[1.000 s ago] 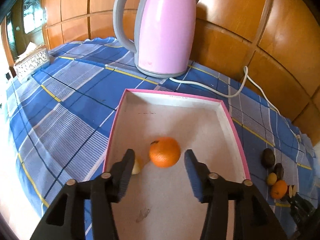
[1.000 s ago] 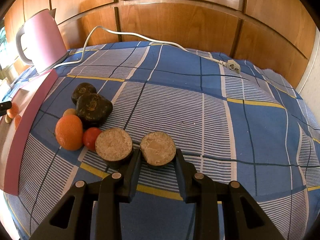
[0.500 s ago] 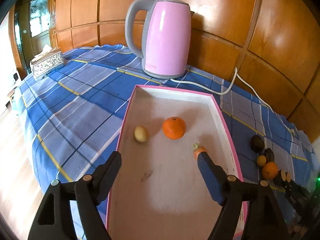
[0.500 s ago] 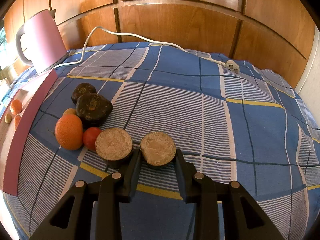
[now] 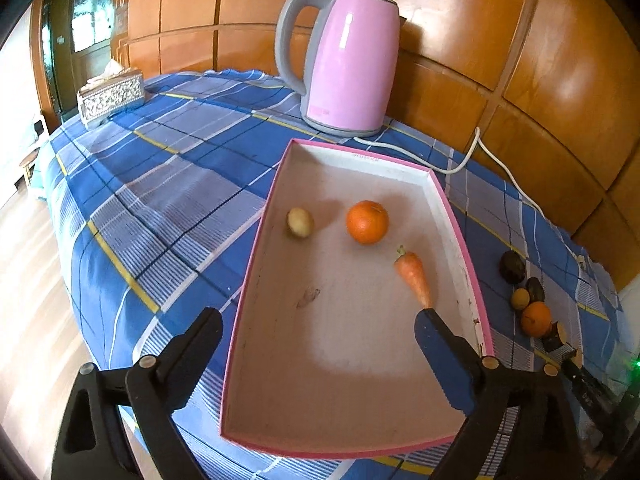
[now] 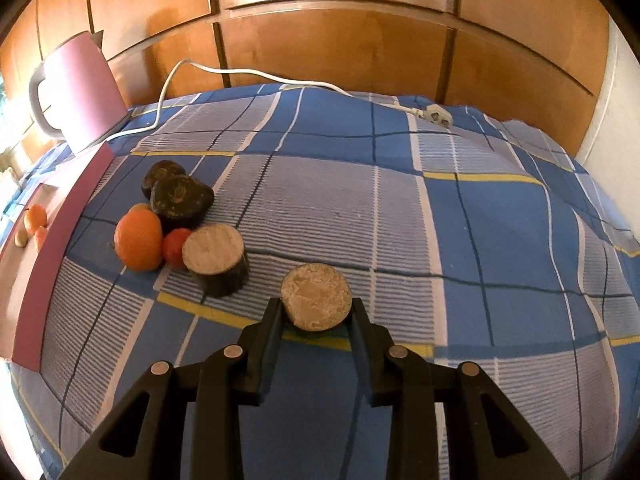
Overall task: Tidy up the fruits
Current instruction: 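Grasp a sliced dark root piece with the right gripper, then carry the root slice over the pink tray and open the right gripper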
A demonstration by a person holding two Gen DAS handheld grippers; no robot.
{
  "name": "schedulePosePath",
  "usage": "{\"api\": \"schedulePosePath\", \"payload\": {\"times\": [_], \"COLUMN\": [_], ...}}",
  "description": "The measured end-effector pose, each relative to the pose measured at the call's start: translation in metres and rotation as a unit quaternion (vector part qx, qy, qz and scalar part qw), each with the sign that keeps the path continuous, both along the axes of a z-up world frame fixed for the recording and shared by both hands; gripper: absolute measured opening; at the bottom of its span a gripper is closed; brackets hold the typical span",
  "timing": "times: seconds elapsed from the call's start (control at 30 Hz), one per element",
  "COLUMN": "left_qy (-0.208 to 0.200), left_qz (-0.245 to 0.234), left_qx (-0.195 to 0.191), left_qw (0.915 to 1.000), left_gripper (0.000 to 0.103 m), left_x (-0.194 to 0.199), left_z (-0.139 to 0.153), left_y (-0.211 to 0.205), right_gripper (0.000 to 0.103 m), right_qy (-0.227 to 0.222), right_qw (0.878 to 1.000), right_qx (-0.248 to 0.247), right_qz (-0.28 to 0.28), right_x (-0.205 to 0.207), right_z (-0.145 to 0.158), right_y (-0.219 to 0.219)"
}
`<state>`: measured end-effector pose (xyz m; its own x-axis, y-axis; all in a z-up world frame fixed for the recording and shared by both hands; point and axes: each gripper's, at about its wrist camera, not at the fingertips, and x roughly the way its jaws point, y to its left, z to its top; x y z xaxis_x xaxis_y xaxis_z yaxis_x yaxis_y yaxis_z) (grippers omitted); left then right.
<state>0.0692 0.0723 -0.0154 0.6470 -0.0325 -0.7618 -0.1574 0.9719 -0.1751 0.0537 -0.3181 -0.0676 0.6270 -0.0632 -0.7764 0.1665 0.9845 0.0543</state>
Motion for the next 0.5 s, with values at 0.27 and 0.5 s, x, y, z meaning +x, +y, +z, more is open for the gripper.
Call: {"api": "schedulePosePath", "payload": {"times": [0.27,0.5], "left_qy": [0.001,0.006], "left_qz": [0.004,0.01], "left_qx": [0.004,-0.002], "left_qw": [1.0,0.9999], "left_gripper": [0.103,0.103], "left_x": [-0.003,-0.003], "left_z": [-0.004,-0.009], "left_y": [0.003,0.011], "right_gripper": [0.032,0.032], "right_qy": [0.011,0.002], "right_qw": [1.0,0.999], "right_qx": [0.018,0.034], "right_qz": [-0.006,0.007], "right_x": [-0.016,-0.027], "right_z": [0.002,0.016], "right_y": [-0.004,0.003]}}
